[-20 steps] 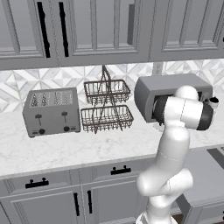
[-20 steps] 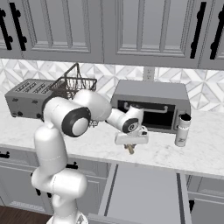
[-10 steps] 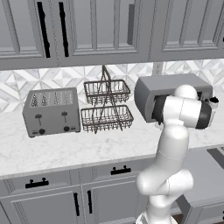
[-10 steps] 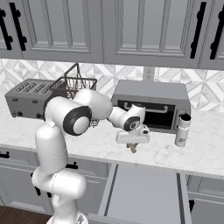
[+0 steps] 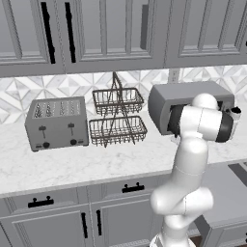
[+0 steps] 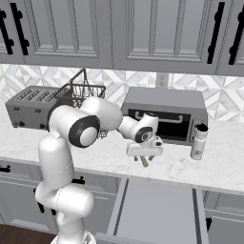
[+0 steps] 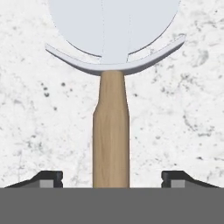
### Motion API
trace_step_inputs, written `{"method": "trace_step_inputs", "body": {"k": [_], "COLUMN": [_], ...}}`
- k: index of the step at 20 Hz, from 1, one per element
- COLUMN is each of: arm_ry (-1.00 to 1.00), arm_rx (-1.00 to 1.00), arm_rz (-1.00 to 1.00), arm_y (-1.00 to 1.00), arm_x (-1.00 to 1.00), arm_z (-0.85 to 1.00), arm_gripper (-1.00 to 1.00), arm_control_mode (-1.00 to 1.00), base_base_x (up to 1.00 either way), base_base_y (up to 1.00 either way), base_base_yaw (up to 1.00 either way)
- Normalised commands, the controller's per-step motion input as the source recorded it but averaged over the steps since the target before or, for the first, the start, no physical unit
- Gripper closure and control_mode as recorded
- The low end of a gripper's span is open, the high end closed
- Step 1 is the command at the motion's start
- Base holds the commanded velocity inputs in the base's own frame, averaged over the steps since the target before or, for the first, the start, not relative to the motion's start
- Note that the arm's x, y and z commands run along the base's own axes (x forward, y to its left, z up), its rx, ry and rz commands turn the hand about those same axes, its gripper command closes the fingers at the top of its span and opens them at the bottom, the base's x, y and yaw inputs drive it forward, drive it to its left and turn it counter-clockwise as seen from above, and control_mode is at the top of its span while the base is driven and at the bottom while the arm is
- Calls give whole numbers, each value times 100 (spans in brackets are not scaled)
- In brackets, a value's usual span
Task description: Pick the pizza cutter from the drawer and place it on the counter.
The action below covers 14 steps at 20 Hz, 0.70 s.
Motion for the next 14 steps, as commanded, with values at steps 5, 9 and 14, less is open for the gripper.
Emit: {"method": "trace_step_inputs", "body": {"k": [5,9,14], "arm_ry": [-7,4,0], "arm_rx": [-4,-4,0], "arm_rz": [-5,-21,-35], "arm_y": [8,11,38], "arm_x": [-9,-54,-100], "arm_z": [63,100,75], "arm_gripper": [-100,-100,-100], "arm_control_mode": [-100,-100,-100], "base_base_x": [0,0,0], "base_base_y": [0,0,0], "base_base_yaw": [0,0,0]}}
